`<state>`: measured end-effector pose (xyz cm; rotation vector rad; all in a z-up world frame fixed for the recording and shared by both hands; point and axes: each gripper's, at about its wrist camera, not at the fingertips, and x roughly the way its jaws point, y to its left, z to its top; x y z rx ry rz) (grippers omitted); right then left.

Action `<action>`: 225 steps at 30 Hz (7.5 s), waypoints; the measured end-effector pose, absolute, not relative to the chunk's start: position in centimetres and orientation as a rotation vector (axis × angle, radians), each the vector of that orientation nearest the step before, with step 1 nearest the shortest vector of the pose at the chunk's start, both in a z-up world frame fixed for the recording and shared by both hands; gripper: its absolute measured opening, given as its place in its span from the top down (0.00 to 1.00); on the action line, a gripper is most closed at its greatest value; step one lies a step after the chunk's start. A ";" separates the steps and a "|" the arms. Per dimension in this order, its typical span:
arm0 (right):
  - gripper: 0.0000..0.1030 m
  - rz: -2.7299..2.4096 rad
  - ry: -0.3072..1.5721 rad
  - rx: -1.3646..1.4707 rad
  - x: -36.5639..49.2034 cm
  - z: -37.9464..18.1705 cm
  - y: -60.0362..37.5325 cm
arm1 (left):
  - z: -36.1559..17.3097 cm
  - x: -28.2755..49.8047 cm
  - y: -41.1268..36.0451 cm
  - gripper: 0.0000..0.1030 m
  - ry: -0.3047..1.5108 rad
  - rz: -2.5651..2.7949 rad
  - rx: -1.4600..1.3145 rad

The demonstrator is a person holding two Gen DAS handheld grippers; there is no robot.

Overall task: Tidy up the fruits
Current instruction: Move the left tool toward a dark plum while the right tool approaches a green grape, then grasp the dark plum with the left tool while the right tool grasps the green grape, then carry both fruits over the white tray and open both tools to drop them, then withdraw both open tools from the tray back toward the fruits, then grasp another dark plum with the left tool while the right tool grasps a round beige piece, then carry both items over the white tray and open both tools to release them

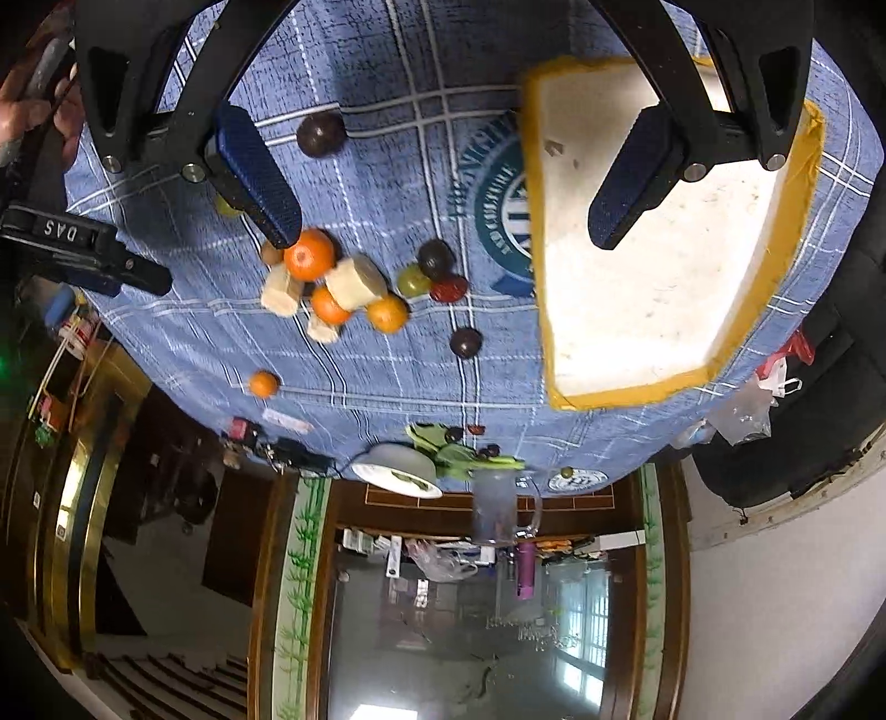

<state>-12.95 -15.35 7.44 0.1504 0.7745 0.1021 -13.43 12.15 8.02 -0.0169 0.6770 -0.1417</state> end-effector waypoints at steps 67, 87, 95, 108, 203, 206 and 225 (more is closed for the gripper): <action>0.73 0.305 0.966 0.013 -13.3 2.9 -8.2 | 2.1 -11.9 10.2 0.80 0.879 -0.421 0.029; 0.72 0.690 0.878 0.017 -11.2 9.0 5.8 | 6.5 -11.6 26.3 0.80 0.761 -0.001 -0.221; 0.72 0.784 0.937 -0.089 -10.0 6.9 15.3 | 3.6 -10.0 30.2 0.79 0.837 0.150 -0.170; 0.47 0.750 0.954 -0.068 -9.1 5.9 17.2 | 3.3 -7.7 33.2 0.63 0.836 0.206 -0.186; 0.66 0.403 0.838 0.191 -4.5 4.1 -10.1 | 6.7 -2.9 18.1 0.76 0.822 -0.119 -0.349; 0.66 0.404 0.838 0.183 -4.7 4.1 -9.5 | 7.1 -5.0 20.7 0.76 0.798 -0.049 -0.358; 0.65 0.756 0.849 -0.054 -9.2 8.7 11.3 | 4.9 -11.4 31.8 0.76 0.750 0.288 -0.299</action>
